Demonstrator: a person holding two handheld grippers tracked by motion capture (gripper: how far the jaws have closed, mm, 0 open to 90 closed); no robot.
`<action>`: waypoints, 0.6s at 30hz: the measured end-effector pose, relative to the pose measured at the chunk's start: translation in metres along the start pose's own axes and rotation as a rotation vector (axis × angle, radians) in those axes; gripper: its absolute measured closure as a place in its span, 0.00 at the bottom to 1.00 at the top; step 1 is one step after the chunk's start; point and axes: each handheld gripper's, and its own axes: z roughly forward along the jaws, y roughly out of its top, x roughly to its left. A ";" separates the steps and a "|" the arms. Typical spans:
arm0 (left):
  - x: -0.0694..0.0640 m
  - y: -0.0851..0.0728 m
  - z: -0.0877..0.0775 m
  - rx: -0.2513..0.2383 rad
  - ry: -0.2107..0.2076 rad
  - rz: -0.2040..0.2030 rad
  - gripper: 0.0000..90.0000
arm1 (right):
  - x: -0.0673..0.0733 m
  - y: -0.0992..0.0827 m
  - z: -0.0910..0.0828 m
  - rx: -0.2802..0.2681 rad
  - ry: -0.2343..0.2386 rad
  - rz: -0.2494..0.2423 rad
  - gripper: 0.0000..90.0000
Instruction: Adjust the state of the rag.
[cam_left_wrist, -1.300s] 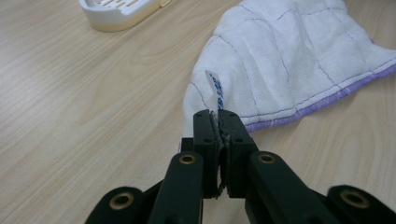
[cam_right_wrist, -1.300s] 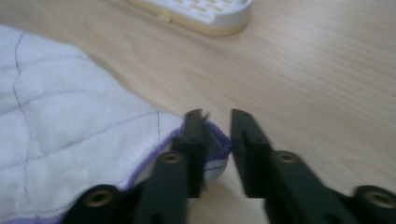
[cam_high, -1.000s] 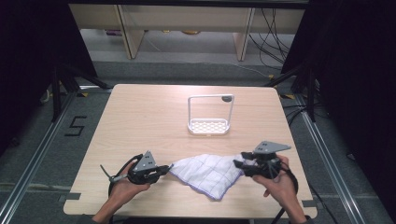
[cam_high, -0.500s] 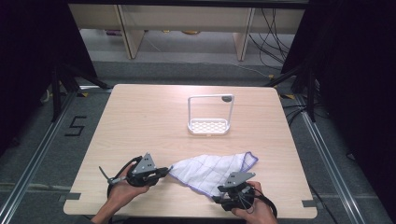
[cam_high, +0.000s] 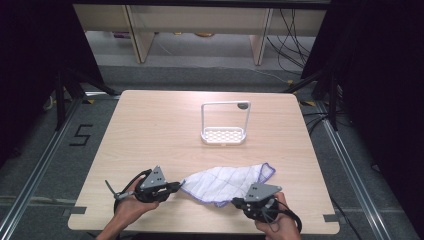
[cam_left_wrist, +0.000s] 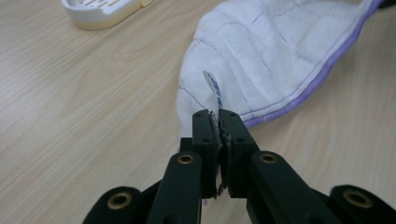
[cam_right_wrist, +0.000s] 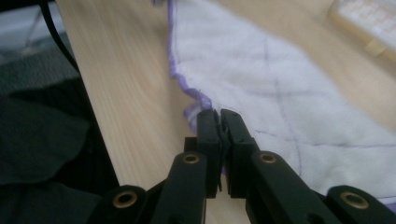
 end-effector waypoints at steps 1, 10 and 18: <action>-0.003 0.002 -0.003 -0.013 -0.019 -0.005 0.95 | -0.001 0.004 -0.008 -0.033 0.000 0.007 0.97; -0.027 0.034 -0.050 -0.096 -0.101 0.025 0.95 | -0.006 0.039 -0.063 -0.193 -0.005 0.002 0.97; 0.005 0.068 -0.037 -0.076 -0.043 -0.012 0.95 | -0.060 0.067 -0.063 -0.219 -0.103 0.058 0.97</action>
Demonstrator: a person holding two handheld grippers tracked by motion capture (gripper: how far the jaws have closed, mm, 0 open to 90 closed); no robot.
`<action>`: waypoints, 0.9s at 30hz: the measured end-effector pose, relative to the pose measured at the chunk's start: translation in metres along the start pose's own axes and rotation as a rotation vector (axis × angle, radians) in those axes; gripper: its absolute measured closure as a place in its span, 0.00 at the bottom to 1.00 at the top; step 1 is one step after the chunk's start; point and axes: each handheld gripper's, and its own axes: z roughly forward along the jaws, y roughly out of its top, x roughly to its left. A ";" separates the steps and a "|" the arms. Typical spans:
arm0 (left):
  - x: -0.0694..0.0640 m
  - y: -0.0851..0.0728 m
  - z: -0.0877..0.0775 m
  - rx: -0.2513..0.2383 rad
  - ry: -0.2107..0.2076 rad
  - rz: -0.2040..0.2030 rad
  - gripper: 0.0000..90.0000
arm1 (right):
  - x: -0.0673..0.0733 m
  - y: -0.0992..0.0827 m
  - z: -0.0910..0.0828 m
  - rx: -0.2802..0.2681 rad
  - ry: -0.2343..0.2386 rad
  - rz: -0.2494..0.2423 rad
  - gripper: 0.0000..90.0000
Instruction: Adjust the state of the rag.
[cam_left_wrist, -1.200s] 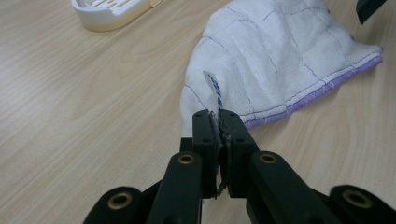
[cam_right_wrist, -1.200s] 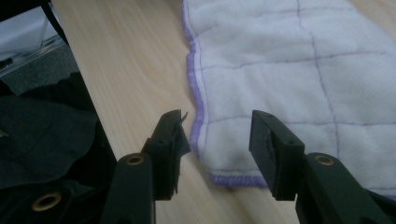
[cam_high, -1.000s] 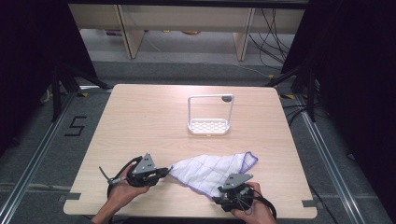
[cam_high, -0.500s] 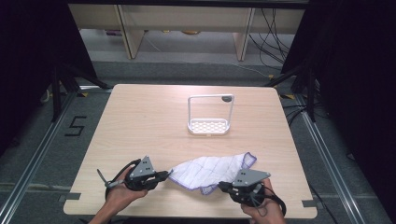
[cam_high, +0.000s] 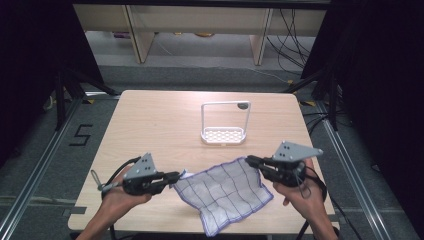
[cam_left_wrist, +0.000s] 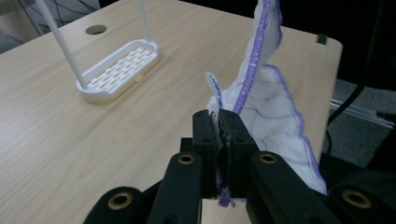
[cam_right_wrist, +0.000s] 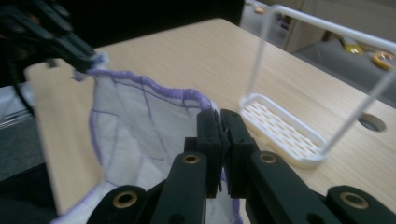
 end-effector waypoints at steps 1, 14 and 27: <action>0.000 0.000 0.000 0.000 0.000 0.000 0.95 | 0.000 0.000 0.000 0.000 0.000 0.000 0.97; 0.061 -0.009 0.103 0.128 0.092 -0.069 0.94 | -0.088 -0.062 0.103 0.303 -0.124 0.180 0.97; 0.022 -0.018 0.076 0.046 0.081 -0.060 0.50 | -0.091 -0.074 0.107 0.381 -0.237 0.144 0.73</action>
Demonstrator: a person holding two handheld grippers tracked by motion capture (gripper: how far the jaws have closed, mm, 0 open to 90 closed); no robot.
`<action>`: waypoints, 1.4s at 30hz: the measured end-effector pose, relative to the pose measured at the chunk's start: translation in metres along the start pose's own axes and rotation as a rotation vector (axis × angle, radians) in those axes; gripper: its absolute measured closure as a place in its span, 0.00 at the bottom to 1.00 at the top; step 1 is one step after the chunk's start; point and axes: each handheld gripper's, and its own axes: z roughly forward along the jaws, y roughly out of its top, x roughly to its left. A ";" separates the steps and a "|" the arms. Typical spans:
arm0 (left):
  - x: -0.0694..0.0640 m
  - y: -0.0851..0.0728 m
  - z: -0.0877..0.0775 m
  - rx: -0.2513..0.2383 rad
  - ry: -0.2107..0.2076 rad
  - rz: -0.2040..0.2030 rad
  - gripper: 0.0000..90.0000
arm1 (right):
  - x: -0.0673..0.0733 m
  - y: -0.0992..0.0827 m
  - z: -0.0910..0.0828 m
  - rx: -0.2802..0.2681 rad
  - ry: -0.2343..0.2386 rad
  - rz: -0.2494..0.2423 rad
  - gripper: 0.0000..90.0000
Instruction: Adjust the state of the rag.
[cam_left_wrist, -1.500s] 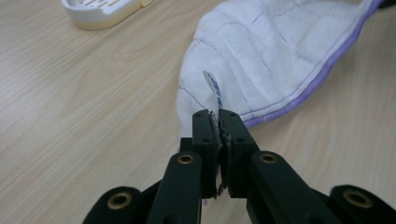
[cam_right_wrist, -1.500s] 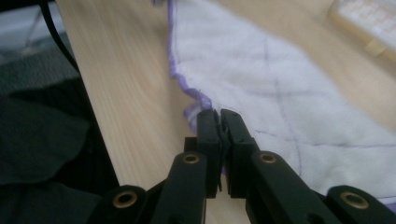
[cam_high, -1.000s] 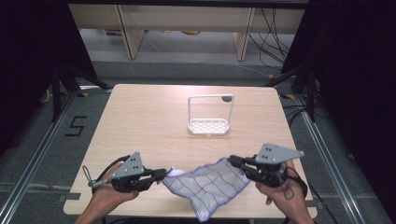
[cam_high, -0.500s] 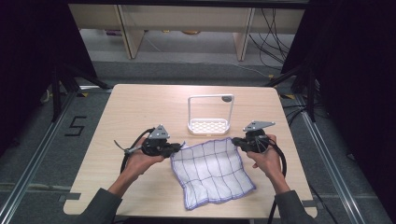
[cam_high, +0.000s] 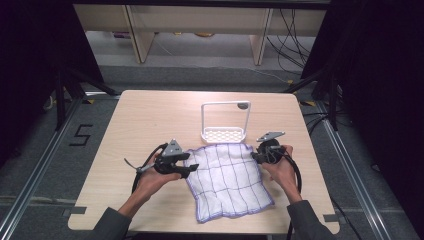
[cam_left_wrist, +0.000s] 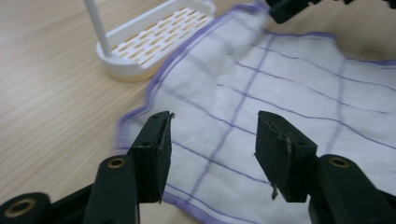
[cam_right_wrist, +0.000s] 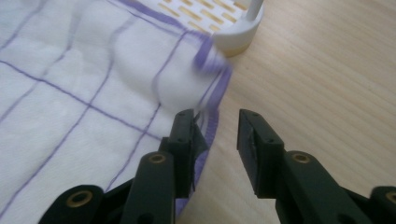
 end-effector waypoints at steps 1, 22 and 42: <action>-0.006 -0.002 -0.005 0.005 -0.010 0.012 0.50 | 0.001 -0.002 -0.009 -0.017 0.006 0.001 0.70; -0.094 -0.048 -0.004 0.135 -0.112 0.129 0.49 | 0.057 -0.093 -0.075 0.063 0.124 -0.004 0.73; -0.081 -0.065 -0.025 0.196 -0.086 0.223 0.95 | 0.089 -0.106 -0.079 0.096 0.237 -0.205 1.00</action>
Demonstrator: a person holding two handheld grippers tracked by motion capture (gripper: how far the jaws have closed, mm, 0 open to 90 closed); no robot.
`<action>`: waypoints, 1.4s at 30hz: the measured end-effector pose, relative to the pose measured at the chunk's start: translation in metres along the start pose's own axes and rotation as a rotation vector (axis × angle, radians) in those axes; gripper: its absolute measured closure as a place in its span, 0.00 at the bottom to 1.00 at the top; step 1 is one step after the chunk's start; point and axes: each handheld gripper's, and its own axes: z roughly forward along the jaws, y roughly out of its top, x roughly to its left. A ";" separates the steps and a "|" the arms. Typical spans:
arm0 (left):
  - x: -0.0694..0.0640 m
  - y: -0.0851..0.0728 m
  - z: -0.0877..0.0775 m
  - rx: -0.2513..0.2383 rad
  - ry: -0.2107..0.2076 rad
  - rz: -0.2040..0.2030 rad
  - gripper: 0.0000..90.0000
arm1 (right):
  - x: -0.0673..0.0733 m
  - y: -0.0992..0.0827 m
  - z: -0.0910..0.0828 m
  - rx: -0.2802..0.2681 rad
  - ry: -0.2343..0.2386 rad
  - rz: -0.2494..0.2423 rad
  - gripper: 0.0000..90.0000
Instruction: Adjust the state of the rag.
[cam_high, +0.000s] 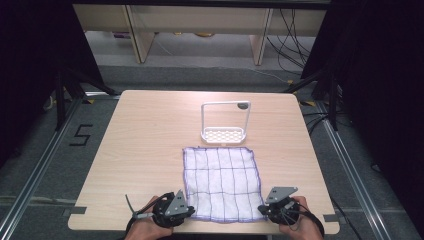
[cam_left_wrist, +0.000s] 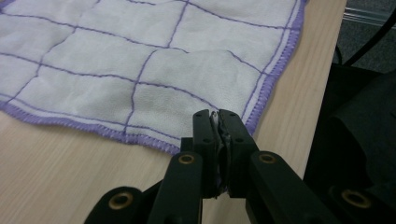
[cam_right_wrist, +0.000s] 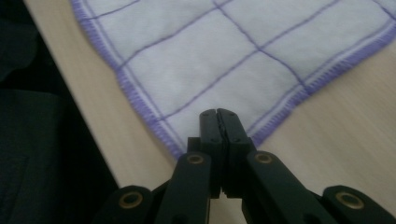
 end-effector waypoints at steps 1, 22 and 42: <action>-0.001 -0.003 -0.001 -0.005 0.004 -0.026 0.95 | 0.004 0.001 0.000 -0.001 -0.003 -0.005 1.00; 0.088 0.009 -0.006 -0.147 0.171 -0.305 0.41 | -0.058 0.025 -0.004 -0.260 -0.120 0.255 0.40; 0.167 0.021 0.031 -0.134 0.185 -0.440 0.30 | -0.128 0.097 0.050 -0.158 -0.134 0.220 0.42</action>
